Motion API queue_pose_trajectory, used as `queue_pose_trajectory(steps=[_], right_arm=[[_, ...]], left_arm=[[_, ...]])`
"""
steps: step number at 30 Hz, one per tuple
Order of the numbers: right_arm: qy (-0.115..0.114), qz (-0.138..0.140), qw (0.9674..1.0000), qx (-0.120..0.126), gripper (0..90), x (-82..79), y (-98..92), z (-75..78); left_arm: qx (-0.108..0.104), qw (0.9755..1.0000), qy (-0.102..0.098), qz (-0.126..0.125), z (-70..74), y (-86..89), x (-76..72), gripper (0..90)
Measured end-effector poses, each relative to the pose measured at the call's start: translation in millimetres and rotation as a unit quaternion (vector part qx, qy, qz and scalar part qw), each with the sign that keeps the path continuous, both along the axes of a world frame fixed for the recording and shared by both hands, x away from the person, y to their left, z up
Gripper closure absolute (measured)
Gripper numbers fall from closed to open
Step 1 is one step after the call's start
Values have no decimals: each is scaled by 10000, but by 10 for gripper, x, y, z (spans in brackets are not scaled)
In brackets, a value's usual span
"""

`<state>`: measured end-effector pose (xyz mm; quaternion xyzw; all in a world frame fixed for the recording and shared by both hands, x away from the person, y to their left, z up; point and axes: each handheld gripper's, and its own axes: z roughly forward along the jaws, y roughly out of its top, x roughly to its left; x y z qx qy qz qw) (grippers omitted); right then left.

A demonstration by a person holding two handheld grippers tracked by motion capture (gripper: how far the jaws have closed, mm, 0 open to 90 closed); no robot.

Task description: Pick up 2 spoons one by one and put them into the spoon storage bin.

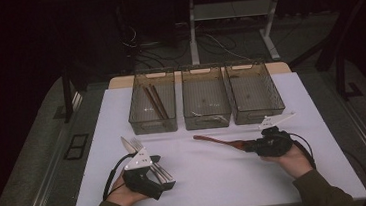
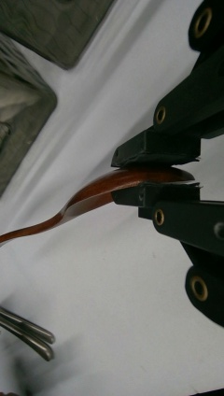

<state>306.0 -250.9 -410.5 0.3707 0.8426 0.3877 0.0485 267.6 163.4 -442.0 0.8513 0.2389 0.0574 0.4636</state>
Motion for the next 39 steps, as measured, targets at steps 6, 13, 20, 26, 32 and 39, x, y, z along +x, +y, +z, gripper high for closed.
queue_pose_trajectory(steps=[6, 13, 20, 26, 32, 39], right_arm=[[-112, -145, 9998, 69, 803, 42, 5, 99], [-234, -356, 9989, 183, 803, 111, -4, 206], [-386, -504, 9979, 115, 804, 191, 44, 262], [-522, -648, 9965, 123, 804, 243, 87, 347], [-608, -813, 9947, 137, 805, 313, 134, 405], [-725, -1050, 9918, 65, 807, 489, 228, 455]], left_arm=[[14, 10000, 0, -16, 1, -1, -2, 0], [5, 10000, 6, -22, -2, -6, -1, 0], [25, 10000, 9, -29, -4, -12, -3, 0], [14, 10000, 9, -29, -5, -11, -2, 0], [-7, 10000, 19, -23, -3, -16, -9, 0], [-66, 10000, 31, 5, -5, -21, -9, 0]])
